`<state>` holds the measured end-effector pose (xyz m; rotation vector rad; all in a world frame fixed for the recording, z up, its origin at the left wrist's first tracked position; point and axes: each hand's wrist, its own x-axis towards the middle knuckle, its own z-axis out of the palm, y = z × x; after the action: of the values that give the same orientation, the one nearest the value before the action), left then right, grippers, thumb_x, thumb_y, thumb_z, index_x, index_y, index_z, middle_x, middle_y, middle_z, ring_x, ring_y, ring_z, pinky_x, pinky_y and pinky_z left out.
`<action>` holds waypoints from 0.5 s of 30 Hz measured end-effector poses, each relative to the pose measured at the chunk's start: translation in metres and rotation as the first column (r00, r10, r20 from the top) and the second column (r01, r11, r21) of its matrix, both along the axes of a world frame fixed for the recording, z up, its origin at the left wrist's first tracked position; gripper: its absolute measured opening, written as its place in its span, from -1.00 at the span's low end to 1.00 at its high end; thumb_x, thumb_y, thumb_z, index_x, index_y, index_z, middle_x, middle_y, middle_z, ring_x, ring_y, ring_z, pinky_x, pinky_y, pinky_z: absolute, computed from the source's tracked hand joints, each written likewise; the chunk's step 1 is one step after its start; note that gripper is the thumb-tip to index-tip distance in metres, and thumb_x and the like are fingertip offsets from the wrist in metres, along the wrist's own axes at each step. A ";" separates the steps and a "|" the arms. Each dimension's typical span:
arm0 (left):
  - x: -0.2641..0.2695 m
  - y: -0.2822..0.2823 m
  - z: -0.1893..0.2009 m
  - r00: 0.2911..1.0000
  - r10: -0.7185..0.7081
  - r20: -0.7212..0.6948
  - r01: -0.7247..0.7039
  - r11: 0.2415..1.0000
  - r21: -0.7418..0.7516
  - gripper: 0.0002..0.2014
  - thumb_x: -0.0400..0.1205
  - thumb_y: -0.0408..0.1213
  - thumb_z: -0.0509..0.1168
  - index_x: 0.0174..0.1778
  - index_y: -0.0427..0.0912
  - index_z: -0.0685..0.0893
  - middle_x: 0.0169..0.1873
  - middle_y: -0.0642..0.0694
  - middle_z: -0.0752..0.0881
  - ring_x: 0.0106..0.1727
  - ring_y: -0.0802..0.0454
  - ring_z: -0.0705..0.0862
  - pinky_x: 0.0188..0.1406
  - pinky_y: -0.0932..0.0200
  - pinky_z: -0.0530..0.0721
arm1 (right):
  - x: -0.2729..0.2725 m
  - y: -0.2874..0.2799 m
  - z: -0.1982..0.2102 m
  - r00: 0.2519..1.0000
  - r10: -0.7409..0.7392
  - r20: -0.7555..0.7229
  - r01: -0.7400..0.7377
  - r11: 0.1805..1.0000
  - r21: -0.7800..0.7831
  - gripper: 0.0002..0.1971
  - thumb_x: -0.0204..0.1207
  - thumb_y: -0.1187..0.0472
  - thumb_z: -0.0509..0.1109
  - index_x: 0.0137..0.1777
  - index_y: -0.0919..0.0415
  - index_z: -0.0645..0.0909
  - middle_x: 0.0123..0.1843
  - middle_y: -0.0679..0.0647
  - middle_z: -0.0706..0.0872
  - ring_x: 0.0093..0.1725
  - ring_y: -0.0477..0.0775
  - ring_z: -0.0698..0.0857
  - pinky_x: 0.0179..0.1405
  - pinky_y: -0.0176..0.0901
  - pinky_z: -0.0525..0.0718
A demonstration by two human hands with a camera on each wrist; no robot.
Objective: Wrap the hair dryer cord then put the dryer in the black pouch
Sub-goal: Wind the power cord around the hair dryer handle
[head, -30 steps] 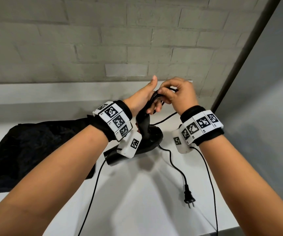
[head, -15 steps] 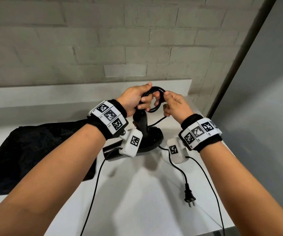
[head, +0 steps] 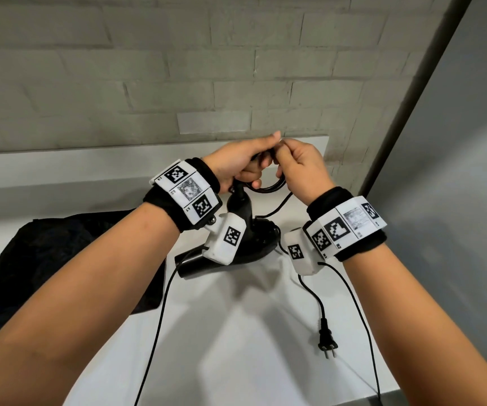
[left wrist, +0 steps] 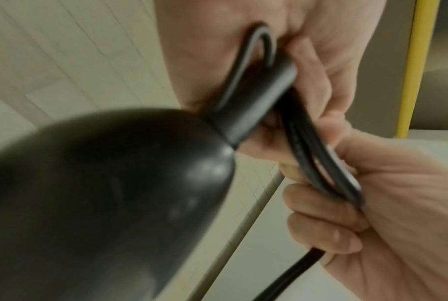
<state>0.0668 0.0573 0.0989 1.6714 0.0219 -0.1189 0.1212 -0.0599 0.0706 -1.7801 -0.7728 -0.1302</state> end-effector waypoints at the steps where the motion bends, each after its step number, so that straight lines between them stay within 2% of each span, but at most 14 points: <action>1: 0.000 0.000 -0.001 1.000 0.010 0.004 -0.010 1.000 0.007 -0.48 0.71 0.03 -0.03 -0.54 -0.17 0.31 -0.86 0.15 0.15 -0.82 0.22 0.10 -0.69 0.36 0.38 | 0.000 0.000 0.001 1.000 -0.001 -0.016 0.001 1.000 0.024 -0.63 0.60 0.29 0.12 -0.47 0.11 0.45 -0.57 0.05 0.50 -0.65 -0.24 0.45 -0.58 -0.49 0.36; 3: 0.001 0.002 -0.004 1.000 0.022 0.014 -0.021 1.000 -0.013 -0.47 0.70 0.04 -0.03 -0.57 -0.16 0.28 -0.84 0.14 0.15 -0.81 0.22 0.09 -0.72 0.36 0.34 | -0.001 -0.001 0.001 0.997 0.035 -0.072 -0.029 0.996 0.083 -0.61 0.61 0.29 0.12 -0.47 0.10 0.47 -0.59 0.02 0.50 -0.67 -0.23 0.44 -0.64 -0.51 0.34; 5: 0.001 0.004 -0.008 0.999 0.031 0.016 -0.030 0.997 -0.069 -0.46 0.71 0.03 -0.03 -0.59 -0.13 0.26 -0.83 0.14 0.15 -0.82 0.22 0.10 -0.73 0.35 0.31 | 0.000 -0.002 -0.003 0.992 0.077 -0.102 -0.066 0.992 0.111 -0.62 0.64 0.28 0.08 -0.43 0.11 0.49 -0.52 0.04 0.54 -0.65 -0.25 0.45 -0.63 -0.52 0.36; 9: 0.004 0.010 -0.011 0.998 0.064 0.025 -0.056 0.966 -0.251 -0.41 0.72 0.03 -0.07 -0.68 -0.06 0.31 -0.84 0.15 0.16 -0.84 0.24 0.11 -0.74 0.37 0.36 | 0.003 -0.003 -0.021 0.997 0.029 -0.078 -0.022 0.996 0.091 -0.70 0.61 0.20 0.06 -0.33 0.16 0.49 -0.44 0.02 0.55 -0.65 -0.27 0.48 -0.58 -0.53 0.36; 12: 0.005 0.014 -0.011 0.994 0.105 0.036 -0.084 0.928 -0.362 -0.49 0.72 0.04 -0.10 -0.54 -0.09 0.28 -0.85 0.15 0.17 -0.86 0.24 0.12 -0.74 0.36 0.39 | -0.003 -0.001 -0.041 0.995 0.032 -0.093 -0.024 0.996 0.083 -0.69 0.63 0.27 0.03 -0.33 0.10 0.44 -0.47 0.03 0.49 -0.61 -0.24 0.45 -0.46 -0.45 0.40; 15: 0.005 0.019 -0.014 0.990 0.137 0.046 -0.104 0.898 -0.427 -0.56 0.73 0.02 -0.11 -0.41 -0.10 0.36 -0.86 0.11 0.19 -0.87 0.21 0.15 -0.75 0.38 0.37 | -0.012 0.000 -0.059 0.997 0.020 -0.075 -0.023 0.999 -0.044 -0.68 0.64 0.31 0.02 -0.32 0.03 0.40 -0.49 -0.04 0.42 -0.56 -0.22 0.41 -0.37 -0.23 0.40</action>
<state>0.0723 0.0759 0.0853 1.2327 0.0397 0.0337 0.1094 -0.0599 0.0116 -1.8079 -0.7456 -0.0323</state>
